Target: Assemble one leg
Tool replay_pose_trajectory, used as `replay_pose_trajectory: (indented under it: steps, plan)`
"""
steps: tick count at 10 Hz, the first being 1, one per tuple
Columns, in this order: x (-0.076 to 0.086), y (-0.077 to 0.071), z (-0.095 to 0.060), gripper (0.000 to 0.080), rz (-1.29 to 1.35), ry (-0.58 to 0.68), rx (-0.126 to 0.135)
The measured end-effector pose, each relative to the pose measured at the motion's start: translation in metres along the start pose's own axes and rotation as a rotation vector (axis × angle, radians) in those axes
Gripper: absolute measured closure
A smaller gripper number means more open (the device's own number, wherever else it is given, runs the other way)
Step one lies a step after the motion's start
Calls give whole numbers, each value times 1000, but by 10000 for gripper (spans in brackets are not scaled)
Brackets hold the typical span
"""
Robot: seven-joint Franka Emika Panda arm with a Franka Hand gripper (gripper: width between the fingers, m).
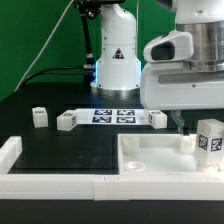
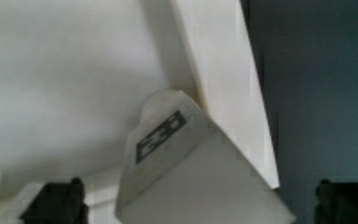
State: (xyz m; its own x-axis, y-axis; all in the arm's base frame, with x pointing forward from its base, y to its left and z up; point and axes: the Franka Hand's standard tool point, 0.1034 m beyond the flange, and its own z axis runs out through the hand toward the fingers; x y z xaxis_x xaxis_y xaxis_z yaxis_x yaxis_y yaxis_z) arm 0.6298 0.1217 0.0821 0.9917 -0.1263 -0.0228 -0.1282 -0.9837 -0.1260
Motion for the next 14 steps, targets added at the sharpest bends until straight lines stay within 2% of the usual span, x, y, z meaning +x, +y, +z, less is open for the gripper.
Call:
replay_pose_trajectory:
  steps: [2, 4, 5, 6, 7, 8, 9, 10, 12, 14]
  plan:
    - [-1, -3, 3, 150, -226, 34, -36]
    - [0, 6, 3, 150, -396, 39, -41]
    - [0, 5, 3, 150, -427, 38, -42]
    - [0, 4, 3, 199, -420, 38, -41]
    - [0, 5, 4, 199, -419, 37, -41]
    - [0, 5, 4, 380, -419, 37, -41]
    - [0, 5, 4, 380, -419, 37, -42]
    - [0, 5, 4, 509, -419, 37, -42]
    - [0, 5, 4, 509, -380, 37, -40]
    - [1, 7, 4, 509, -145, 40, -11]
